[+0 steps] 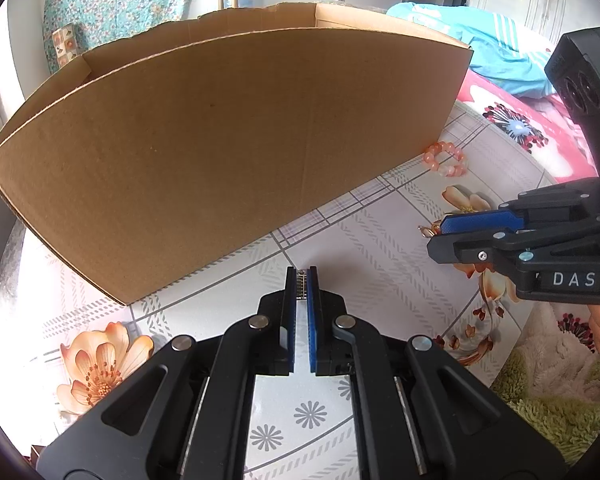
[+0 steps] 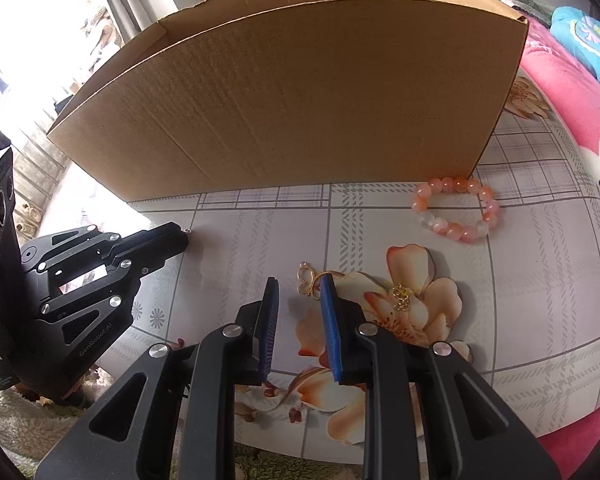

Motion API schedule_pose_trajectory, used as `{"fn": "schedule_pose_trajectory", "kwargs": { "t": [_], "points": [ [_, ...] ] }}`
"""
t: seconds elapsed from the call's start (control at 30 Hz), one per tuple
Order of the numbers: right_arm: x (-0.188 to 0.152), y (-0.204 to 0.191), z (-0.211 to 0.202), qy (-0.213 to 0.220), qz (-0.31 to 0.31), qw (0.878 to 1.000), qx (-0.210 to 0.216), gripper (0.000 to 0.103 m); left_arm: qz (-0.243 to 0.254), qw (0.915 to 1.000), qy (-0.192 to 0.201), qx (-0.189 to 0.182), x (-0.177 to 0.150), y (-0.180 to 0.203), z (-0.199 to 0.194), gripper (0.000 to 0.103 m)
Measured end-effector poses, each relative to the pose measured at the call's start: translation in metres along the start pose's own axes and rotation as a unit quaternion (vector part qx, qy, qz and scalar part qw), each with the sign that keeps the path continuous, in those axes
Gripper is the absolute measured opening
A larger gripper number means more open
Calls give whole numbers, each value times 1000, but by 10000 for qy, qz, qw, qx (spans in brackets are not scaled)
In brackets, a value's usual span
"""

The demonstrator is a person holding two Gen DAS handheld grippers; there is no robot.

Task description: Organize jewelry

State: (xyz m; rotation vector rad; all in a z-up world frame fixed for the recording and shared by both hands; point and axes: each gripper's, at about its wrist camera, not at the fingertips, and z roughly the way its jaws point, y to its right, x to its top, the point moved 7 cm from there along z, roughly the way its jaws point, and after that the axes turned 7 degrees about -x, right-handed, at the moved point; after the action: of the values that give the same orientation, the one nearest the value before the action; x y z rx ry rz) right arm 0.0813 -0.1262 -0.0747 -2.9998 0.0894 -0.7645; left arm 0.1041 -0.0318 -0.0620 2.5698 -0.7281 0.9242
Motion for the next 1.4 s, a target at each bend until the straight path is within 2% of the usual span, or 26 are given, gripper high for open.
{"fn": "schedule_pose_trajectory", "kwargs": {
  "t": [0.1,0.33,0.47,0.67,0.83,0.93,1.03,1.1,1.27,1.4],
  "points": [
    [1,-6,0,-1,-31,9999,170,22,-2,10000,2,-3,0,0,0,4],
    [10,-1,-8,297,-383,9988,21,22,4,10000,-1,0,0,0,0,4],
    [15,-6,-5,370,-1082,9934,-85,22,-69,10000,-6,-62,-1,-1,-1,4],
    [21,-21,7,246,-2017,9791,-4,22,-128,9998,29,-123,-2,-3,-3,4],
    [25,-24,8,1,-1869,9821,251,22,-82,9999,24,-74,-2,-2,-3,4],
    [20,-20,5,-93,-1679,9845,507,22,-81,9999,22,-77,-2,-2,-3,4],
    [11,-25,4,-81,-1632,9850,547,23,-69,9999,20,-80,-1,-1,-3,4],
    [6,-27,3,-52,-1661,9850,454,22,-70,9999,18,-84,-1,-1,-3,4],
    [13,-31,0,163,-1606,9868,-91,23,-81,9999,21,-74,-1,-1,-3,4],
    [15,-24,2,99,-1145,9933,-113,23,-95,9999,23,-79,-1,-1,-2,4]
  ]
}}
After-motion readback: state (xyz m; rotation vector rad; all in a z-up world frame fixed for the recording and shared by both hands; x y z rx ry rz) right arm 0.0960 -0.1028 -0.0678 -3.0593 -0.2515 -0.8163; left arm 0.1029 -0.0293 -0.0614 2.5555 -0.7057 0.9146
